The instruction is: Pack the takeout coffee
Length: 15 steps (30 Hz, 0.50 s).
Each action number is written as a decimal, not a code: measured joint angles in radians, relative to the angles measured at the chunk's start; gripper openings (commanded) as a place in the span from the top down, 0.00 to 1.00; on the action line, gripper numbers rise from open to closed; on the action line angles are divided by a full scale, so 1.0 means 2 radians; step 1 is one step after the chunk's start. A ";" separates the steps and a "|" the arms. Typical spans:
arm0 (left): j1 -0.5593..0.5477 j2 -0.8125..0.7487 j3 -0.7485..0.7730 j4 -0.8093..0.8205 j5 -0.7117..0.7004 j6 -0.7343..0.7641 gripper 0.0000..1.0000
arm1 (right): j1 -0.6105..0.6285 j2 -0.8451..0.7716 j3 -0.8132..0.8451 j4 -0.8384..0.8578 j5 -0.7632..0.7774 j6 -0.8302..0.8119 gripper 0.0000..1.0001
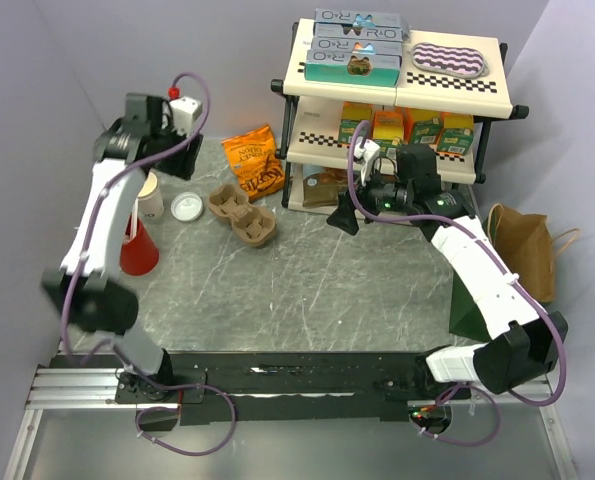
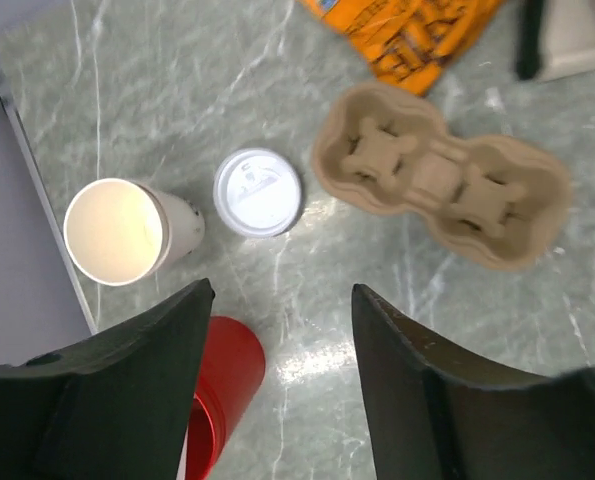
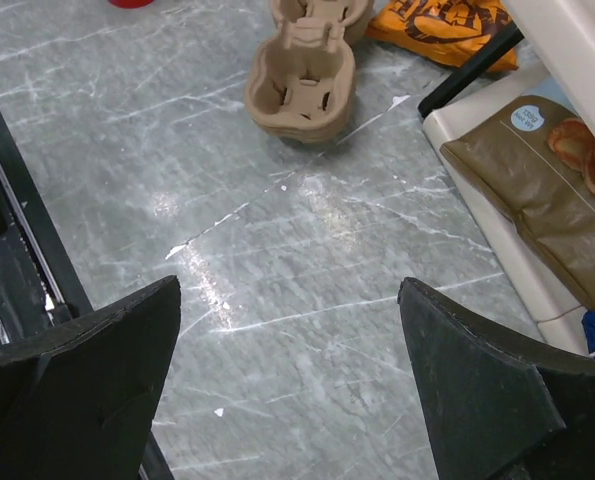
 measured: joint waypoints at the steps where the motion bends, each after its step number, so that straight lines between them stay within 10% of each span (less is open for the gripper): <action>1: -0.001 0.036 0.031 -0.011 -0.012 -0.007 0.41 | 0.000 0.000 0.000 0.000 0.000 0.001 0.05; 15: 0.060 0.211 0.151 -0.069 -0.119 -0.058 0.51 | 0.000 -0.034 -0.024 0.002 0.010 0.001 0.04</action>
